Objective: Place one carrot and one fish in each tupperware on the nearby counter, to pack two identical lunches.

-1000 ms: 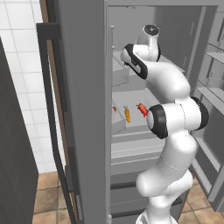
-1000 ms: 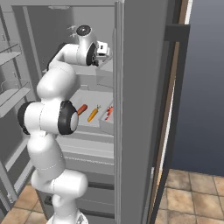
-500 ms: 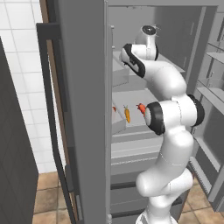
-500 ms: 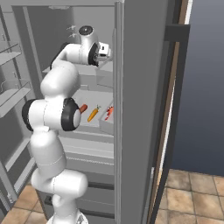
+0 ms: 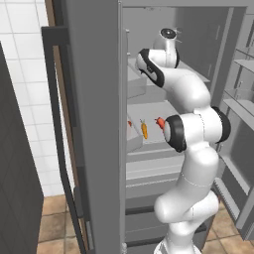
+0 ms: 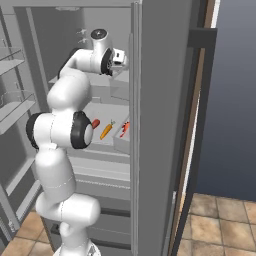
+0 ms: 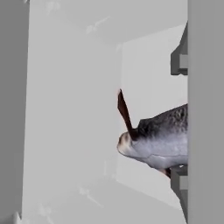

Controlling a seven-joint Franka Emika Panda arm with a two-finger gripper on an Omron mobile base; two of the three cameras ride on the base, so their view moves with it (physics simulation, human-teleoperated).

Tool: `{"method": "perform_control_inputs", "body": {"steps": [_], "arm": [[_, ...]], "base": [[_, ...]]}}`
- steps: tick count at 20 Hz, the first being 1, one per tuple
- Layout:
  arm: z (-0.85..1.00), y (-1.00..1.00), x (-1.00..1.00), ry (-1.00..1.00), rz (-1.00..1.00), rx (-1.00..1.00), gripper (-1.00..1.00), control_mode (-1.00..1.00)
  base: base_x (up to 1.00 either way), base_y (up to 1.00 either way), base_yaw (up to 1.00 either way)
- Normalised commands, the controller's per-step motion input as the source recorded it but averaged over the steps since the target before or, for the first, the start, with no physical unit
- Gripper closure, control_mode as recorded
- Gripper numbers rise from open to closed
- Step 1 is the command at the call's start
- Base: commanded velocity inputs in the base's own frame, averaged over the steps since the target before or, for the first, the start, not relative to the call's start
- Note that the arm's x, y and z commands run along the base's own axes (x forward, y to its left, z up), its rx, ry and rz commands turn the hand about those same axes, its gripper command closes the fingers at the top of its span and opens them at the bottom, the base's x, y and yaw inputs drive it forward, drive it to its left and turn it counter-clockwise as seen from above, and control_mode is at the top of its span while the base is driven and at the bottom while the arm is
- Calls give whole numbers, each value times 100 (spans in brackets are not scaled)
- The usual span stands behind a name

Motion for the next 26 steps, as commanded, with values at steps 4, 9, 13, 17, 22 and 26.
{"method": "perform_control_inputs", "body": {"steps": [4,9,13,17,22,26], "arm": [[-86,13,4,7,0,-2,100,-100],[-14,6,4,0,0,0,100,-100],[-54,5,-33,-5,0,0,100,-100],[-61,15,-91,-2,0,0,100,-100],[-14,0,-100,0,0,2,100,-100],[0,0,-100,-6,0,0,100,-100]], "base": [[0,0,0],[0,0,0],[0,0,0],[0,0,0],[0,0,0],[0,0,0]]}}
